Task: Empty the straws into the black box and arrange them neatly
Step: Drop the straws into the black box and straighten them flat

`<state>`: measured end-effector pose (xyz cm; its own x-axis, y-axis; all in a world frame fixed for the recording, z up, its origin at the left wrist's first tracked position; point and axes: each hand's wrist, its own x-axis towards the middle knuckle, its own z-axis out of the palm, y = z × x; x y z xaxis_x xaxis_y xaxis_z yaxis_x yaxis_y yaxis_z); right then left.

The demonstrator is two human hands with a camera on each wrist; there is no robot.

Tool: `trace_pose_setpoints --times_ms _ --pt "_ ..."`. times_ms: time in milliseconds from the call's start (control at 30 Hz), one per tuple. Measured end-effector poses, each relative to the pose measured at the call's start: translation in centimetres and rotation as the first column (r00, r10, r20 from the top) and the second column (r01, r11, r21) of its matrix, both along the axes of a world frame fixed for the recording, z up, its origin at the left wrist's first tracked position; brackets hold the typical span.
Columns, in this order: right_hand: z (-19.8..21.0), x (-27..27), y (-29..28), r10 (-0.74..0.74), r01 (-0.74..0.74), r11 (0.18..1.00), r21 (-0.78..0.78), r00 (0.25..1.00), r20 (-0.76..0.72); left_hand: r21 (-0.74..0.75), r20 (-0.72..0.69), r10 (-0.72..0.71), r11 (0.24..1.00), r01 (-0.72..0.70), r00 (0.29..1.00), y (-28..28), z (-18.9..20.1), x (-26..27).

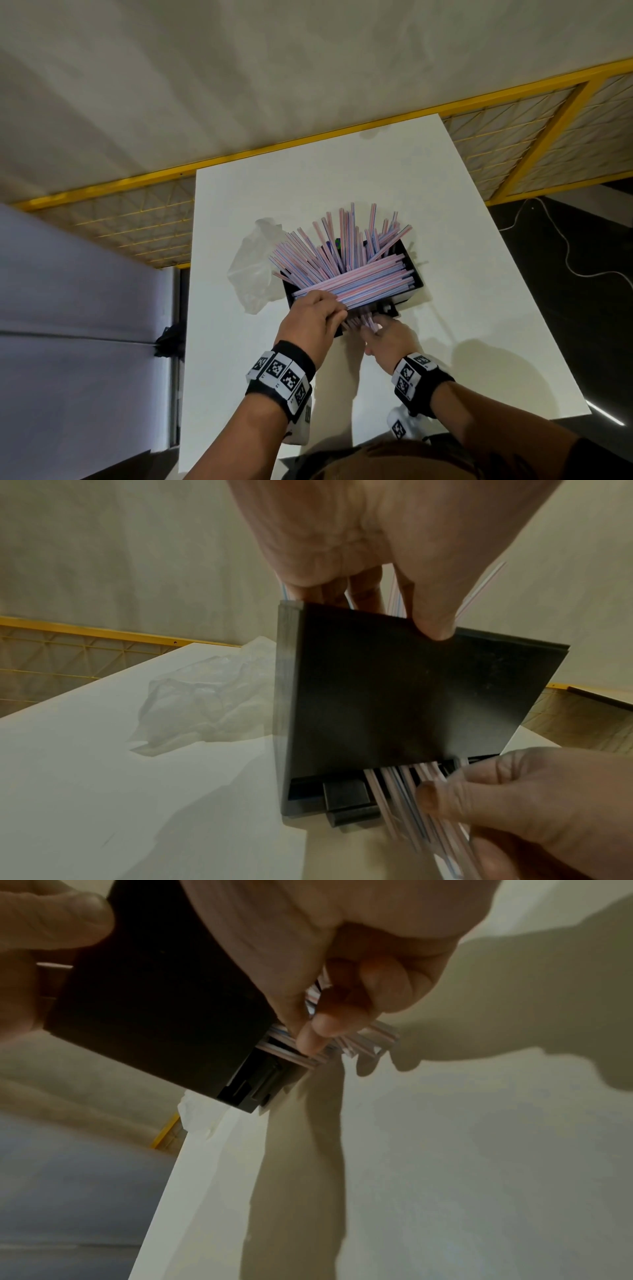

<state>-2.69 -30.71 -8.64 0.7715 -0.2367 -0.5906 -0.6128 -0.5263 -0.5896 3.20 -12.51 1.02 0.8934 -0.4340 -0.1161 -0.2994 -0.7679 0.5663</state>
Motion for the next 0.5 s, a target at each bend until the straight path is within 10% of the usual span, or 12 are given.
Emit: trace_pose_setpoints --times_ms 500 --pt "-0.5 0.2 -2.6 0.291 -0.289 0.941 -0.173 0.957 -0.018 -0.021 0.007 0.009 1.0 -0.009 1.0 0.0 -0.3 0.1"
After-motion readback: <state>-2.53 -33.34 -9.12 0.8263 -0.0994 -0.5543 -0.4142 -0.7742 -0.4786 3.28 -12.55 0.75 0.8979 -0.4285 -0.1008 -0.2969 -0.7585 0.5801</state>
